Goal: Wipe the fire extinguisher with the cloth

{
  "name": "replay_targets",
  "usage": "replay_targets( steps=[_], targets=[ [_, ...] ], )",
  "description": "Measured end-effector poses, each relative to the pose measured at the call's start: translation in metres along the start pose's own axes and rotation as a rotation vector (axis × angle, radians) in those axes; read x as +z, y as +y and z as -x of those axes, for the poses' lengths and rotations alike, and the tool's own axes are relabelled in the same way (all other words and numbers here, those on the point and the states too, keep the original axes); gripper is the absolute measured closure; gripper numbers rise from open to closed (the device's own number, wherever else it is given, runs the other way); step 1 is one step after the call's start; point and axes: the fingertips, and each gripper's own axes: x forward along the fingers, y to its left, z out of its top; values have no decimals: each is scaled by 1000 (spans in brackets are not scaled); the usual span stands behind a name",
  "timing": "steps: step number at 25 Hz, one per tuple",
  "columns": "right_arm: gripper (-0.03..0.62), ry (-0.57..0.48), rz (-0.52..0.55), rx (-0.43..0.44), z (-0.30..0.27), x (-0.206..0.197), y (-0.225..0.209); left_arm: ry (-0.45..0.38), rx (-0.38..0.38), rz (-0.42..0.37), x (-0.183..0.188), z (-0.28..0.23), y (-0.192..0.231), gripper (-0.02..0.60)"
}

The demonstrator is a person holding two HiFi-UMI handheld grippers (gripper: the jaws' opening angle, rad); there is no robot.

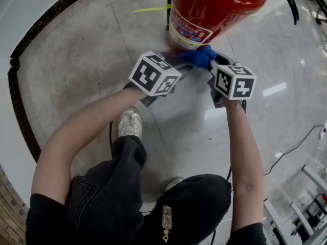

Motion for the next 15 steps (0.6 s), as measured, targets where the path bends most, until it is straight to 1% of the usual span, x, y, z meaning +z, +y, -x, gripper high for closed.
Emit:
replay_targets(
  steps=[4, 6, 9, 15],
  targets=[
    [572, -49, -98, -66, -4, 16, -32, 5, 11, -5, -4, 6, 4, 453],
    [572, -47, -124, -90, -7, 17, -40, 10, 14, -8, -8, 8, 5, 453],
    [572, 4, -118, -96, -13, 9, -39, 15, 14, -2, -13, 10, 4, 453],
    [572, 139, -67, -27, -21, -27, -8, 29, 2, -9, -21, 8, -2, 450]
  ],
)
